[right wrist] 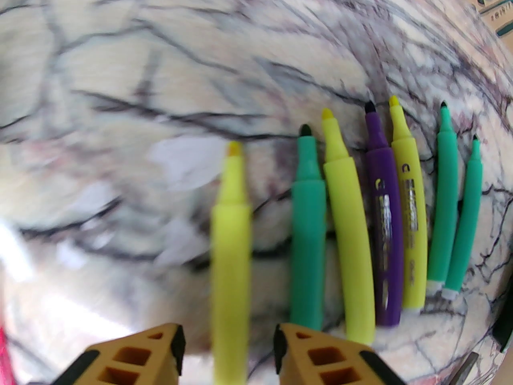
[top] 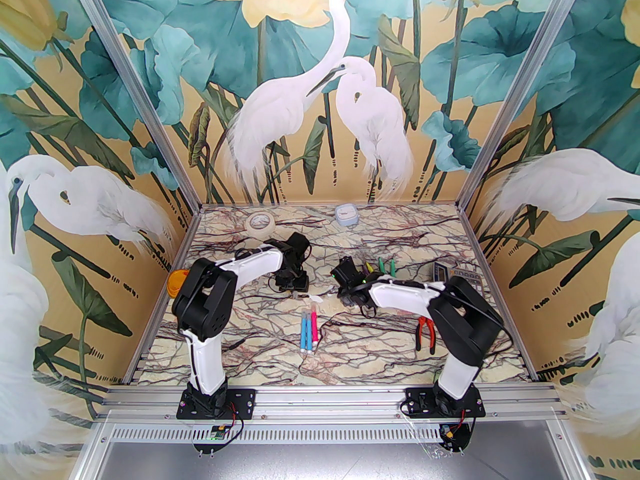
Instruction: Open the pen caps
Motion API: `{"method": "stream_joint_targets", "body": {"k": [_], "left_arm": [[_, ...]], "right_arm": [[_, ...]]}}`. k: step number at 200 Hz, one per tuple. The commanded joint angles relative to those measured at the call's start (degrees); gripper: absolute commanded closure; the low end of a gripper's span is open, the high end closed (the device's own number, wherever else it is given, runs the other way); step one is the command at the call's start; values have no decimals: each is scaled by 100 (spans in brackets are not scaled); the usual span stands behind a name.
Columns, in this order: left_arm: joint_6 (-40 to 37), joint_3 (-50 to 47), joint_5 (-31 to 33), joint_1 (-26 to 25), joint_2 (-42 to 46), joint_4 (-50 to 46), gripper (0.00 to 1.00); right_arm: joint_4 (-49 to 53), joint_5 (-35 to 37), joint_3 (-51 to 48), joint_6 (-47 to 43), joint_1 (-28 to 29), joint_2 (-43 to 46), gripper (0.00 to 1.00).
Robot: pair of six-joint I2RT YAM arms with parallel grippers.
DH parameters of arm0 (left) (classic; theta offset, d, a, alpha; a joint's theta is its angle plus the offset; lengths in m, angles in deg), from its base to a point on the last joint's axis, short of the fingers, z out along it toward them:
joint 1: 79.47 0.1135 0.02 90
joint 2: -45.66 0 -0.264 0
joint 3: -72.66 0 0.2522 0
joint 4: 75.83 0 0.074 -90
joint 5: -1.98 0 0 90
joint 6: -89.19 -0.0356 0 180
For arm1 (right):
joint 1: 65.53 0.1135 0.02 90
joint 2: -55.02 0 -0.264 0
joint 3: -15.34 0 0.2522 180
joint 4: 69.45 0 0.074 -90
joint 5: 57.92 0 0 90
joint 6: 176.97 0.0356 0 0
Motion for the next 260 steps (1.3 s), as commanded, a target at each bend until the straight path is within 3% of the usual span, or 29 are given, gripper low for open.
{"method": "stream_joint_targets", "body": {"k": [1,39,94,175,260], "left_arm": [[49,-179,-1,-30,500,503,47],[141,-432,-91,20,888,971,35],[440,-1497,-581,647,1631,1926,32],[467,-2301,-501,1229,2497,2169,29],[462,-2477,-602,1346,2473,2362,28]], "right_arm": [[119,-5,-168,-108,299,392,54],[-99,-730,-278,-107,744,619,53],[-509,-1711,-247,-23,1192,505,51],[-264,-1838,178,123,1414,-196,50],[148,-1664,560,143,1475,-707,52]]}}
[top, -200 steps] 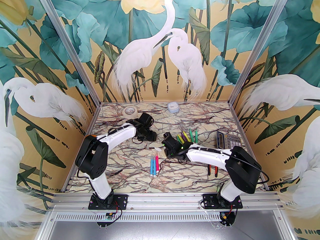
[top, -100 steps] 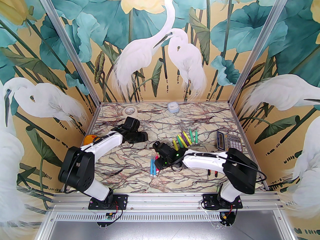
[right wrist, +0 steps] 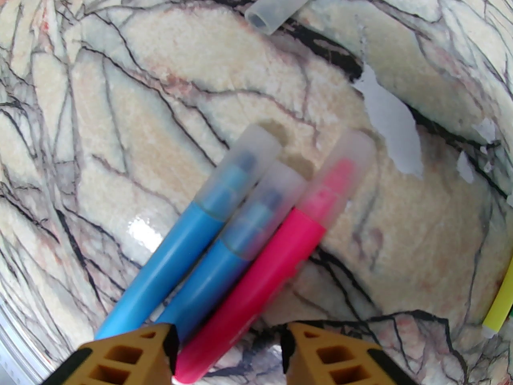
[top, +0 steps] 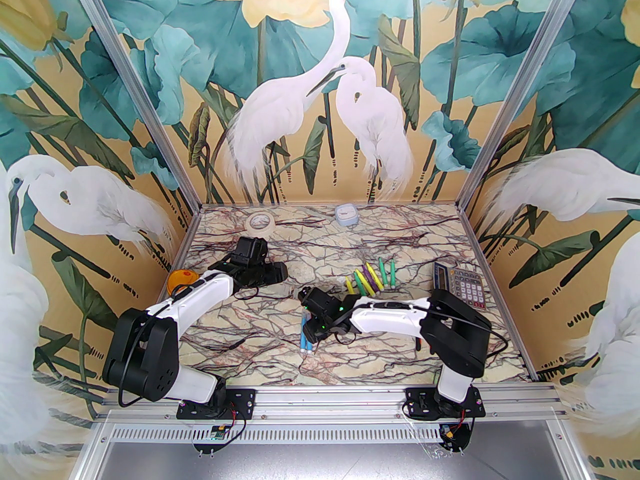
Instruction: Open the pen caps
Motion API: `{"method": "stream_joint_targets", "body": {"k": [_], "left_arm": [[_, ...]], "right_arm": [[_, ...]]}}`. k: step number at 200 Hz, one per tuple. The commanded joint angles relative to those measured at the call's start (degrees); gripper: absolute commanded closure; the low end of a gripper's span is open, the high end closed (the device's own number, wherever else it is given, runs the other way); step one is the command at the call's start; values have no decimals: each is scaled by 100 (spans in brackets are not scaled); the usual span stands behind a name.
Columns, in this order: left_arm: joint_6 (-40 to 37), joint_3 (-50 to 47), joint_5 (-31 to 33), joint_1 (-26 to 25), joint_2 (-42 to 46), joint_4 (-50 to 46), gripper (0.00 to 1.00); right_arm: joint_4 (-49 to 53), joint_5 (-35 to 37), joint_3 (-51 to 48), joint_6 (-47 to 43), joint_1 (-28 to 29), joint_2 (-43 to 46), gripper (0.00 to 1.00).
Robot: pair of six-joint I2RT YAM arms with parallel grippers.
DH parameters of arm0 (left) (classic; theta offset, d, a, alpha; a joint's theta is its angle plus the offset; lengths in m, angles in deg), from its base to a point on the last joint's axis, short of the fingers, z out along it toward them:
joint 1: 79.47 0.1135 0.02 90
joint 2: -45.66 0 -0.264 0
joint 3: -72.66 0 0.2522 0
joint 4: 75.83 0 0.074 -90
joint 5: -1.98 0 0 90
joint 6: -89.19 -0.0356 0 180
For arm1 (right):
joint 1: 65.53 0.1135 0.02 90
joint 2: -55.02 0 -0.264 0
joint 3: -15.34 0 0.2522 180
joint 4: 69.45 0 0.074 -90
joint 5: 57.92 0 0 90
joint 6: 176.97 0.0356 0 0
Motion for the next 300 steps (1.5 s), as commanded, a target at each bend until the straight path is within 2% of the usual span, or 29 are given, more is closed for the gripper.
{"method": "stream_joint_targets", "body": {"k": [1,80,162,228,300], "left_arm": [[54,-73,-163,50,47,145,28],[104,-6,-367,56,-132,241,27],[130,47,-422,60,-123,262,28],[105,103,-500,60,-182,260,27],[165,82,-714,60,-266,377,27]], "right_arm": [[289,152,148,115,50,-150,52],[438,288,239,94,46,-194,55],[939,955,612,1,41,-596,60],[953,813,719,55,15,-832,74],[842,968,609,78,-233,-798,83]]}}
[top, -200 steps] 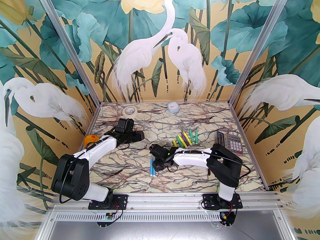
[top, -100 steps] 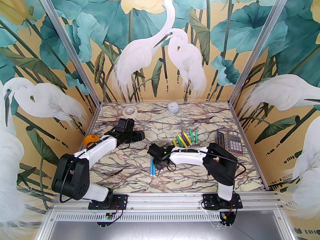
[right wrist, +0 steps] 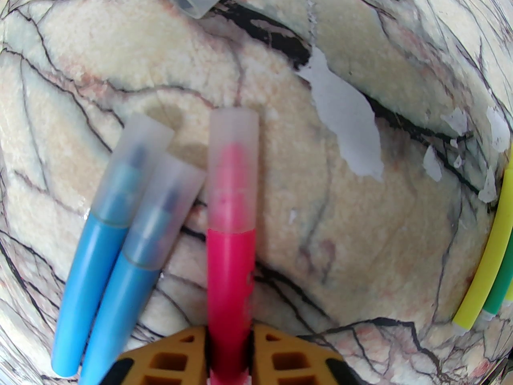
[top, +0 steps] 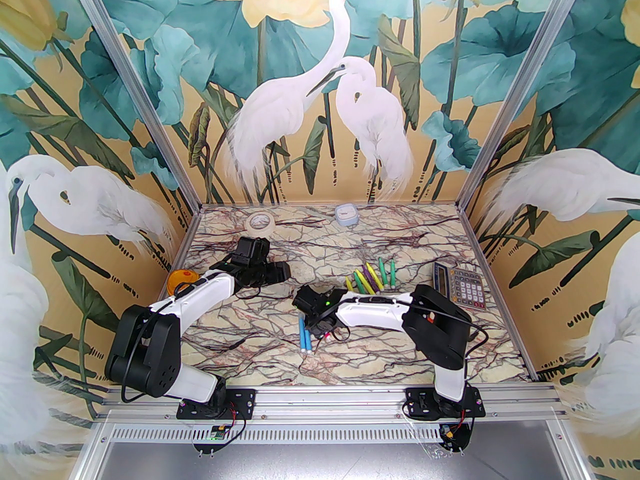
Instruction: Open the pen caps
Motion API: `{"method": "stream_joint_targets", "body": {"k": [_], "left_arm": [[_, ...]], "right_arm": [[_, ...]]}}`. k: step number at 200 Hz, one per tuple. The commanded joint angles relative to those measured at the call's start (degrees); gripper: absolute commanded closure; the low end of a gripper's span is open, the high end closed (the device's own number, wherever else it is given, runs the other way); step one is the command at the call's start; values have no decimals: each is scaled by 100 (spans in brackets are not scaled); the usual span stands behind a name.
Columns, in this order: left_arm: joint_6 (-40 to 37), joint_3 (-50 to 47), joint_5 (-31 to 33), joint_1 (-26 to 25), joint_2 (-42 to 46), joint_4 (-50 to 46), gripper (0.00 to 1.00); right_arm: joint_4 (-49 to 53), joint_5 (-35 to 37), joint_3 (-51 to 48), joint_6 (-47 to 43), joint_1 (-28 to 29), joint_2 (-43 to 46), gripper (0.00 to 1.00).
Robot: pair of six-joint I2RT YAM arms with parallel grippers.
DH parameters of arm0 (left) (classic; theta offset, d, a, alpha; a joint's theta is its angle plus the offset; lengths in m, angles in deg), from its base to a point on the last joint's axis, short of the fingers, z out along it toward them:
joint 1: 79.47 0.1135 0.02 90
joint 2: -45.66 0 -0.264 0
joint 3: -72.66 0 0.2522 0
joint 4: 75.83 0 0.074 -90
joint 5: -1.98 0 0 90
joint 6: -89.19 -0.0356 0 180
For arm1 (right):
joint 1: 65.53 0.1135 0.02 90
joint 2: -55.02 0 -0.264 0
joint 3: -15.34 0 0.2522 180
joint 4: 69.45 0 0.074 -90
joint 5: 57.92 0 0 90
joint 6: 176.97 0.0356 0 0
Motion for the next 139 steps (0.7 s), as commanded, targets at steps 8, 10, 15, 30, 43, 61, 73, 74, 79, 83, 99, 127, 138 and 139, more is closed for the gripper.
{"method": "stream_joint_targets", "body": {"k": [8,10,15,30,43,61,73,74,79,83,99,127,138,139], "left_arm": [[112,85,-387,31,-134,171,28],[118,85,-411,30,-143,175,28],[114,81,-489,30,-164,206,28],[95,53,-789,17,-210,325,31],[72,39,-948,-18,-221,398,31],[106,4,-1187,-66,-240,569,31],[195,-26,-1442,-98,-267,767,32],[206,-35,-1458,-104,-265,788,32],[247,-46,-1552,-131,-287,882,32],[268,-52,-1619,-152,-300,938,32],[288,-5,-1725,-282,-385,1053,32],[294,129,-1932,-536,-564,1203,32],[366,154,-2096,-597,-622,1333,32],[375,152,-2114,-600,-632,1348,32]], "right_arm": [[-187,157,-225,37,-276,-125,83],[-209,148,-249,37,-299,-95,83],[-254,117,-300,29,-346,-27,83],[-472,-9,-520,6,-486,222,84],[-715,-198,-724,-25,-648,451,84],[-1126,-498,-1042,-75,-867,781,84],[-1371,-660,-1243,-119,-992,1027,84],[-1392,-675,-1261,-125,-1003,1046,84],[-1489,-728,-1330,-128,-1065,1149,84],[-1557,-774,-1390,-131,-1101,1228,84],[-1795,-948,-1586,-169,-1235,1505,84],[-1963,-1005,-1741,-252,-1337,1818,84],[-2021,-1004,-1785,-267,-1354,1910,84],[-2029,-1005,-1782,-269,-1355,1918,84]]}}
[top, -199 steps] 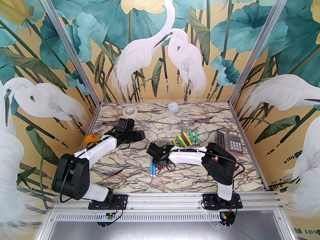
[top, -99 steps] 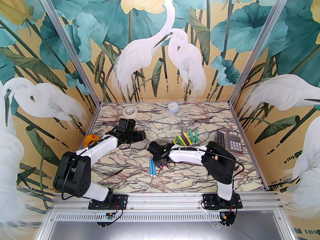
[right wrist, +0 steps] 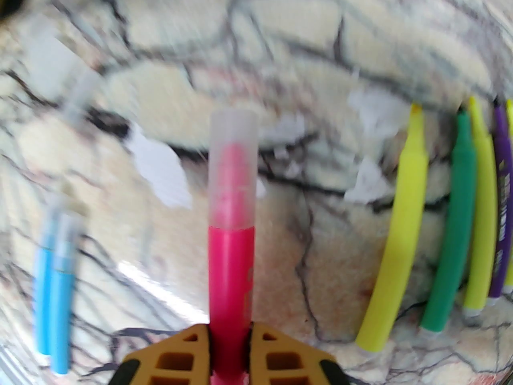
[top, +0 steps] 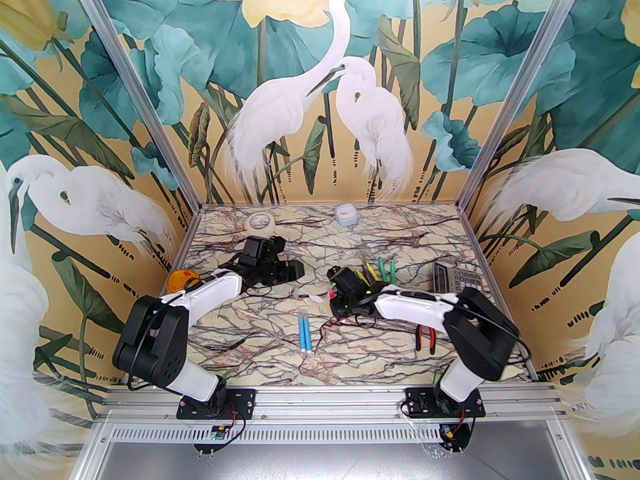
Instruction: Open the pen caps
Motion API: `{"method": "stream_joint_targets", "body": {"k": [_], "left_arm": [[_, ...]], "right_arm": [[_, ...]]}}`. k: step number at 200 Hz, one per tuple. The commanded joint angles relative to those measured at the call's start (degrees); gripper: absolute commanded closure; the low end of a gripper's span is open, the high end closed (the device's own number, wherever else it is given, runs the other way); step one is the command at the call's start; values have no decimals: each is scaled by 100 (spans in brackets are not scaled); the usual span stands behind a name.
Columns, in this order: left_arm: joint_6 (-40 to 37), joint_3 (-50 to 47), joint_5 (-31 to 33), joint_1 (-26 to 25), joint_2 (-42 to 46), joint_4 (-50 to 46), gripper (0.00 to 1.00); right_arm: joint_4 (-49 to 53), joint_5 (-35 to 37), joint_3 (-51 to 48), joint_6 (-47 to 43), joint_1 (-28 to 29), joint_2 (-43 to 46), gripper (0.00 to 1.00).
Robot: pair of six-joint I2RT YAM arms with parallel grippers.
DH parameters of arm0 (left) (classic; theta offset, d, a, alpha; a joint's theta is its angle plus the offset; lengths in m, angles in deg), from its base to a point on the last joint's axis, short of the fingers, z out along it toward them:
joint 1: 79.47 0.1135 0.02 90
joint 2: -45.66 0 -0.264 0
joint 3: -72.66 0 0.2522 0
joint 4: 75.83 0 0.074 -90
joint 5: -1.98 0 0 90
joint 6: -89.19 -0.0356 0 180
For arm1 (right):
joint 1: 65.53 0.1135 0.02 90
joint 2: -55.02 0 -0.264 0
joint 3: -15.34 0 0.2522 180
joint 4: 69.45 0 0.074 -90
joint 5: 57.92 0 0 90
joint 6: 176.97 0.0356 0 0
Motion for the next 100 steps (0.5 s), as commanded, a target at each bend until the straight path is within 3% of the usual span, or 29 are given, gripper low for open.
{"method": "stream_joint_targets", "body": {"k": [1,70,100], "left_arm": [[137,155,-528,-145,-206,392,32],[357,401,-1278,-400,-506,864,34],[360,490,-1432,-445,-625,848,39]], "right_arm": [[-389,-149,-129,-134,-42,251,84],[-616,-171,-117,-240,-60,482,84],[-656,-145,-92,-259,-60,516,84]]}}
